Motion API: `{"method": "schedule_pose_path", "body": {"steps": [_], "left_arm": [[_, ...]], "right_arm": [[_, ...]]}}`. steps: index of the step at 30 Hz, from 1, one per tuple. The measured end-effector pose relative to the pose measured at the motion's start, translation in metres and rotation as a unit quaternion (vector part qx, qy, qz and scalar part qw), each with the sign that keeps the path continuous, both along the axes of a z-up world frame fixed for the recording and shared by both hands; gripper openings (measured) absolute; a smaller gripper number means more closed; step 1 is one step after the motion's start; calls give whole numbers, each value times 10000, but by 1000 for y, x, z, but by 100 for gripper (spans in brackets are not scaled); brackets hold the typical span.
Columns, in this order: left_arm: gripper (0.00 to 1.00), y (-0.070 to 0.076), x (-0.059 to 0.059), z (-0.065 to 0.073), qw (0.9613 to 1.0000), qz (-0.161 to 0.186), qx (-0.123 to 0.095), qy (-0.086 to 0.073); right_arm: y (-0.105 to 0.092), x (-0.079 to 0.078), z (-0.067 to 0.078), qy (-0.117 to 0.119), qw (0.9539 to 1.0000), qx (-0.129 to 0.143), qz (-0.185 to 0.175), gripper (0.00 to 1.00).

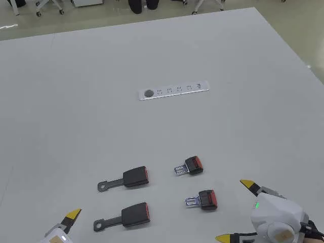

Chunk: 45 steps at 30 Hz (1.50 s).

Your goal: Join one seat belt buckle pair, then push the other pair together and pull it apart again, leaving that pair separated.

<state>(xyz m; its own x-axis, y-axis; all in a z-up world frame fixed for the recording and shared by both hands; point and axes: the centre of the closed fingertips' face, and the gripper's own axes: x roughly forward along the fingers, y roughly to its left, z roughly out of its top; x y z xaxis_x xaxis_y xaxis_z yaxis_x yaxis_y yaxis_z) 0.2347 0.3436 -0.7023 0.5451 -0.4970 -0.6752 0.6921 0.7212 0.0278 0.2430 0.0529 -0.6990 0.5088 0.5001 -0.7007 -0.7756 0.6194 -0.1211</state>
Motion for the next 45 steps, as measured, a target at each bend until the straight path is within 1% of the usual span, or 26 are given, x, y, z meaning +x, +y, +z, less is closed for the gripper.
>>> {"method": "schedule_pose_path", "body": {"steps": [8, 16, 21, 26, 28, 33, 38, 41, 45], "left_arm": [[100, -2, 2, 2, 10000, -12, 5, -4], [100, 1, 2, -3, 10000, -24, 25, 7], [100, 1, 2, -4, 9999, -107, 92, -46], [100, 1, 2, -4, 9999, -108, 84, -41], [100, 3, 1, -10, 9998, -162, 77, -22], [100, 3, -1, -13, 9996, -224, 145, -35], [100, 3, 0, -10, 9997, -193, 146, -55], [100, 3, 0, -9, 9997, -193, 147, -65], [100, 3, 1, -9, 9997, -181, 156, -70]], "right_arm": [[2, 0, -1, 17, 10000, -25, 39, 93], [3, 1, -3, 31, 10000, -41, 63, 92], [4, 0, -2, 35, 10000, -49, 41, 92], [3, -1, -3, 38, 10000, -67, 59, 92], [2, -1, -4, 41, 10000, -59, 53, 92], [1, -4, -8, 53, 9998, -122, 116, 91], [0, -3, -8, 35, 9998, -119, 129, 90], [1, -2, -8, -2, 9996, -178, 208, 90], [1, 0, -6, -20, 9997, -163, 185, 90]]}}
